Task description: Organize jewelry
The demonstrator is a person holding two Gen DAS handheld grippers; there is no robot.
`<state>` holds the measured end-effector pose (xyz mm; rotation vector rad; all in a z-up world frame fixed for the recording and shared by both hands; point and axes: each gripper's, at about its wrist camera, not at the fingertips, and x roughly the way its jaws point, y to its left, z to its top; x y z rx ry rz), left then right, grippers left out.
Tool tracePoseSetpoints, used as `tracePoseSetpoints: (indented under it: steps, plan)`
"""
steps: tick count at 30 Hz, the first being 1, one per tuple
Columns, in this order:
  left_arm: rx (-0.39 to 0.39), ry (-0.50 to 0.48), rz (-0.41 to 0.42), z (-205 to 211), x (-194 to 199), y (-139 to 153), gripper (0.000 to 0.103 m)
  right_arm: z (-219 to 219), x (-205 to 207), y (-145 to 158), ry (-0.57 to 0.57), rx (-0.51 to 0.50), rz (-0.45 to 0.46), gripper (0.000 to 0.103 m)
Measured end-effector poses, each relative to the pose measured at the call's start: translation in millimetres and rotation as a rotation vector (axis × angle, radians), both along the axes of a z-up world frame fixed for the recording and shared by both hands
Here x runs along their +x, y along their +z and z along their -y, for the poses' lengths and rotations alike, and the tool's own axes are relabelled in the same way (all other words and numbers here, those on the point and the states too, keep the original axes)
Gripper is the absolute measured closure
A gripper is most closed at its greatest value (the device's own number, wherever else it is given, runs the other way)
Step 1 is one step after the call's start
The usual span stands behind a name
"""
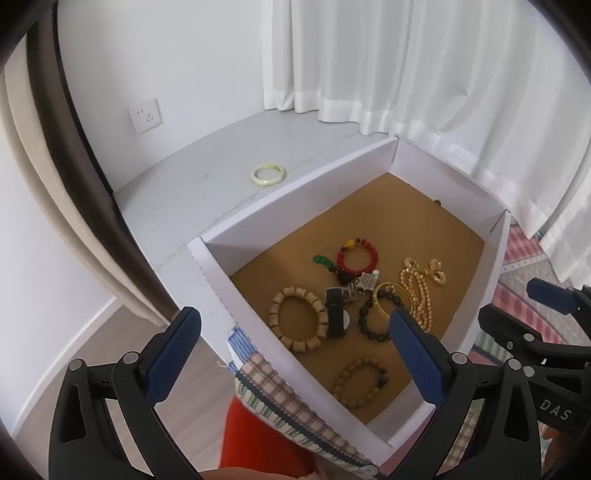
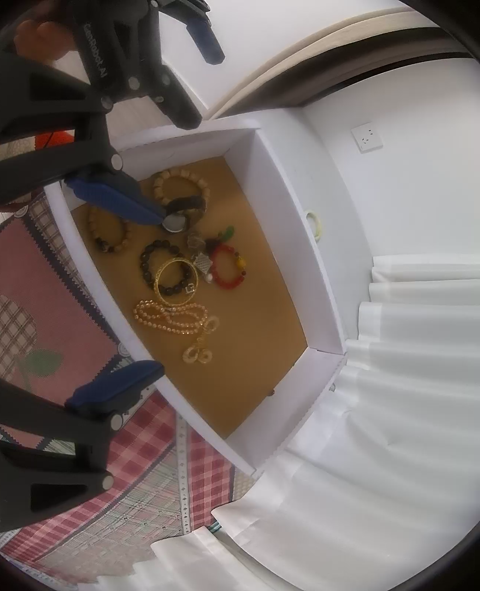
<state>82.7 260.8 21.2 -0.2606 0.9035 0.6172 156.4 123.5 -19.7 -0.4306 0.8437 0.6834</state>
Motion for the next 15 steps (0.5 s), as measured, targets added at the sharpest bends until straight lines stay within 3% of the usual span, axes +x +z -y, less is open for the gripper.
tracePoseSetpoints:
  steps: [15]
  plan:
    - [0.02,0.013,0.012,0.6,-2.3,1.0,0.002,-0.1,4.3,3.3,-0.013,-0.007,0.008,0.026]
